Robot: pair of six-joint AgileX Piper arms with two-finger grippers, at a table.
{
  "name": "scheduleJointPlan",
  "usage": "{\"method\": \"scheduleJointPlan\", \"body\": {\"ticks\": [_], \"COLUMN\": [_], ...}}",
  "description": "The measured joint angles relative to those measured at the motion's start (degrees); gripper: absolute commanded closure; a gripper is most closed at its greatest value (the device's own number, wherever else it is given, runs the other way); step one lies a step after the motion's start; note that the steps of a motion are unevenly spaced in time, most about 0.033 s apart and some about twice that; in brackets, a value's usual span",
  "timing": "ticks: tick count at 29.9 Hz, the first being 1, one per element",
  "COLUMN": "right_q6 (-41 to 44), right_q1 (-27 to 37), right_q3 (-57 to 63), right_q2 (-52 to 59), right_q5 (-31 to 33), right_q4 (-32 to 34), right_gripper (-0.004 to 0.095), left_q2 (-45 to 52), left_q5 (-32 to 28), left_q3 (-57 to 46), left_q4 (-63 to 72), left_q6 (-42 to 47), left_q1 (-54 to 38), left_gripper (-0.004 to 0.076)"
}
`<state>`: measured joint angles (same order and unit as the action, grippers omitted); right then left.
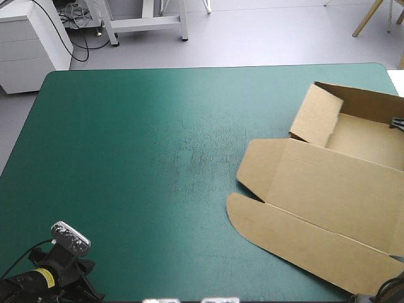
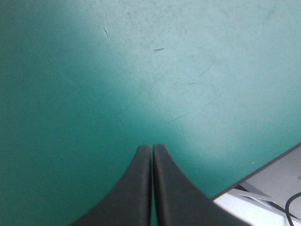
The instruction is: Fold the box
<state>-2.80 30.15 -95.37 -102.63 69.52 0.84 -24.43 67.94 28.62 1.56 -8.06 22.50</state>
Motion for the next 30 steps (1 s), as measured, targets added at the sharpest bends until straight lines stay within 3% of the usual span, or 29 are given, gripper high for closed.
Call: {"method": "scheduleJointPlan", "body": {"ticks": [3,5,9,12,24,27,30], "right_q6": [0.07,0.25,0.33,0.48,-0.03,-2.99,-5.87], "right_q1": [7.0,10.24,11.97,11.97,11.97,11.97,11.86], "right_q3": [0.0,0.0,0.0,0.0,0.53,2.33,4.76], "right_q2": [0.0,0.0,0.0,0.02,4.33,8.12,11.69], "right_q5": [0.29,0.33,0.39,0.39,0.39,0.41,0.55], "right_q4": [0.25,0.25,-0.28,-1.5,-5.3,-9.42,-13.84], "right_gripper": [0.091,0.0839,0.0529,0.0417,0.0448,0.0489,0.0602], "left_q2": [0.0,0.0,0.0,0.0,0.0,0.0,0.0], "left_q5": [0.0,-0.12,-0.12,-0.17,-0.17,-0.17,-0.17], "left_q3": [0.0,0.0,0.0,0.0,-0.01,-0.01,-0.01], "left_q4": [0.0,0.0,0.0,0.0,0.0,0.0,0.0], "left_q6": [0.0,0.0,-0.07,-0.11,-0.06,-0.06,-0.06], "left_q1": [0.0,0.0,0.0,0.0,0.0,0.0,0.0], "left_gripper": [0.0734,0.0734,0.0734,0.0734,0.0734,0.0734,0.0734]}}
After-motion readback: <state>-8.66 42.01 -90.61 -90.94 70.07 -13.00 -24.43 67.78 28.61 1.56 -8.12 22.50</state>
